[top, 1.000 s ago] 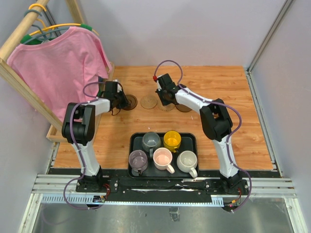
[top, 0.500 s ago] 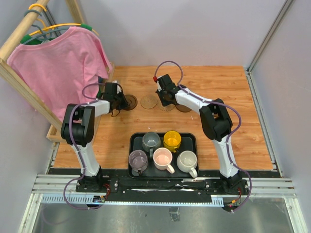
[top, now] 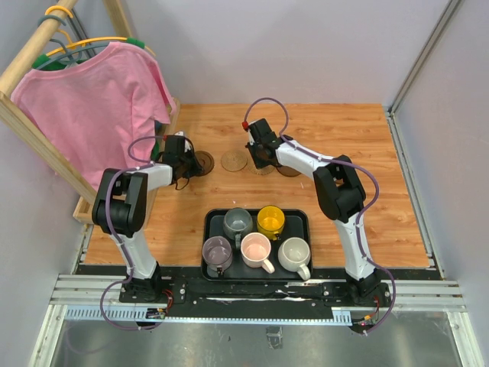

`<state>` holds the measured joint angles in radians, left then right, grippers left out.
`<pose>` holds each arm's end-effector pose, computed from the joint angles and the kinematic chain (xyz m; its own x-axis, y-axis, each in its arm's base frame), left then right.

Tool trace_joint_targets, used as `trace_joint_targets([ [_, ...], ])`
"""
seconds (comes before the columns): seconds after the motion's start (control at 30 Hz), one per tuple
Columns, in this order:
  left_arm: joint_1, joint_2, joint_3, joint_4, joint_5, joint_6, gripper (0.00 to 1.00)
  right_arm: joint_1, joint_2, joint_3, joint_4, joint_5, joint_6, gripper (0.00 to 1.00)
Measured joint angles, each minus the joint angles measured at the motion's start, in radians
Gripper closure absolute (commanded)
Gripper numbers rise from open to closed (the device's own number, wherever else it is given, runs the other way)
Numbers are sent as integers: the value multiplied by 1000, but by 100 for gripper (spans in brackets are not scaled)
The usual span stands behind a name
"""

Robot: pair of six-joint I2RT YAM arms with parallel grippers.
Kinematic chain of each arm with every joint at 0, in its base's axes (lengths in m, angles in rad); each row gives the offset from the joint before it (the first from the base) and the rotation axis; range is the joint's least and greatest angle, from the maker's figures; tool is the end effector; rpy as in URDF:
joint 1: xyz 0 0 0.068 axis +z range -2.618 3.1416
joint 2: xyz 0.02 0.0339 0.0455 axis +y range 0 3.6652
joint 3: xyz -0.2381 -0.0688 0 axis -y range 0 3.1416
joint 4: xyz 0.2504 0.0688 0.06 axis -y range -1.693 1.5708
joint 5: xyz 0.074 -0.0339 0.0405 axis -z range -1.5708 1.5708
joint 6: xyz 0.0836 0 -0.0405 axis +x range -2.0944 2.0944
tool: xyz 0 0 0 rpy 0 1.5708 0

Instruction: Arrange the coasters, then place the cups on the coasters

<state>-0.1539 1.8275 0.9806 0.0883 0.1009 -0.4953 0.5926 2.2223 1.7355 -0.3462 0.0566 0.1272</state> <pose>0.3992 -0.0705 0.0878 -0.7049 -0.3692 -0.6056 -0.1253 0.9053 -0.4059 0.4337 0.2863 0.1222 -0.6756 -0.3022 -0.6725 -0.4439 0.8950 0.0438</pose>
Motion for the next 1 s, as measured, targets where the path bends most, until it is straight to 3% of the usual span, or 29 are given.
trace_joint_targets([
  [0.57, -18, -46, -33, -34, 9, -3, 83, -11, 0, -14, 13, 4, 10, 92],
  [0.77, -29, -46, 45, -100, 40, -2, 81, -16, -6, -33, 28, 14, 27, 93],
  [1.0, -90, -32, 182, -67, 96, 25, 82, -16, -35, -82, 47, 34, 39, 93],
])
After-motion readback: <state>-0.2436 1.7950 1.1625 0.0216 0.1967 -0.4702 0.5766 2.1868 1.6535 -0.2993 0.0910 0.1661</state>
